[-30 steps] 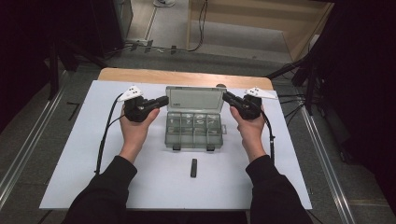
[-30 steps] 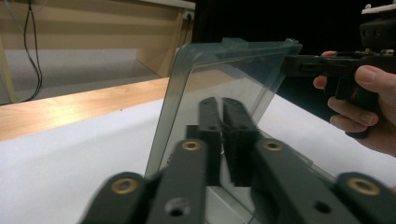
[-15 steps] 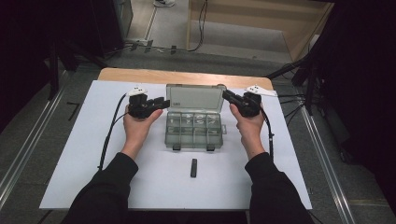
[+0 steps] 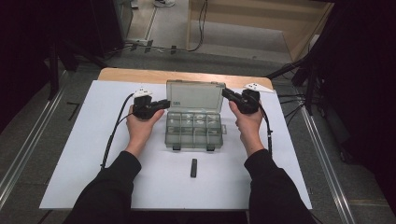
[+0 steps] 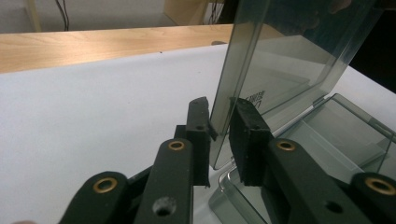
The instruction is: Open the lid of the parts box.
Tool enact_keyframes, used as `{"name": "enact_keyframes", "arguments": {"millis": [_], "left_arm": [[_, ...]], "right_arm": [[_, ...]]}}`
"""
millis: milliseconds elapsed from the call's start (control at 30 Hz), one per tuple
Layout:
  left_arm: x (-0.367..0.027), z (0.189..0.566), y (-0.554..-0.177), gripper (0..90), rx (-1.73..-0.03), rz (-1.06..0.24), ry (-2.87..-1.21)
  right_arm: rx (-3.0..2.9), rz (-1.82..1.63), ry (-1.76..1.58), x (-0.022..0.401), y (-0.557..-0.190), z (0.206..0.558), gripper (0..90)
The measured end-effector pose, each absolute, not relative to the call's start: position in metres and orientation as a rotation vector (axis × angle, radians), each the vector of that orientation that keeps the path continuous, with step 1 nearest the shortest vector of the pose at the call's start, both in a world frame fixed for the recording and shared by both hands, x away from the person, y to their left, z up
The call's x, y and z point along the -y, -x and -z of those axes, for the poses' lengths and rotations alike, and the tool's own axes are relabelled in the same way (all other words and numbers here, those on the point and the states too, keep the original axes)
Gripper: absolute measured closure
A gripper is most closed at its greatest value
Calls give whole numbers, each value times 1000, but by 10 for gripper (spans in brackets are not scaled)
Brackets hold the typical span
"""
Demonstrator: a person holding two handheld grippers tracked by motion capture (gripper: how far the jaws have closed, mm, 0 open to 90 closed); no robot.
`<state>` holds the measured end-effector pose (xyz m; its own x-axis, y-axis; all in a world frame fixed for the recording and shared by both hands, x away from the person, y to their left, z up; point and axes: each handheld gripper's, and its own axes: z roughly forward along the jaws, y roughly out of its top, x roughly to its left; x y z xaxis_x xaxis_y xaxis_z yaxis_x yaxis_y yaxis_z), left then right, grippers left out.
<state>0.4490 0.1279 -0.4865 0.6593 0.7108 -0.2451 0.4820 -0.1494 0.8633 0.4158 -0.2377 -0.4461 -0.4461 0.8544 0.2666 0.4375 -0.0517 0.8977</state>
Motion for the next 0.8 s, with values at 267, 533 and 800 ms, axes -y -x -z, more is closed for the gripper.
{"name": "enact_keyframes", "arguments": {"millis": [267,533,800], "left_arm": [[-127,490,-452,816,-953,-289,-1795],[-128,493,-456,823,-972,-261,-1772],[-126,493,-460,824,-988,-241,-1762]], "right_arm": [[-1864,-1496,-1385,242,-424,453,788],[-1896,-1522,-1476,245,-429,476,637],[-1940,-1549,-1505,239,-435,491,627]]}}
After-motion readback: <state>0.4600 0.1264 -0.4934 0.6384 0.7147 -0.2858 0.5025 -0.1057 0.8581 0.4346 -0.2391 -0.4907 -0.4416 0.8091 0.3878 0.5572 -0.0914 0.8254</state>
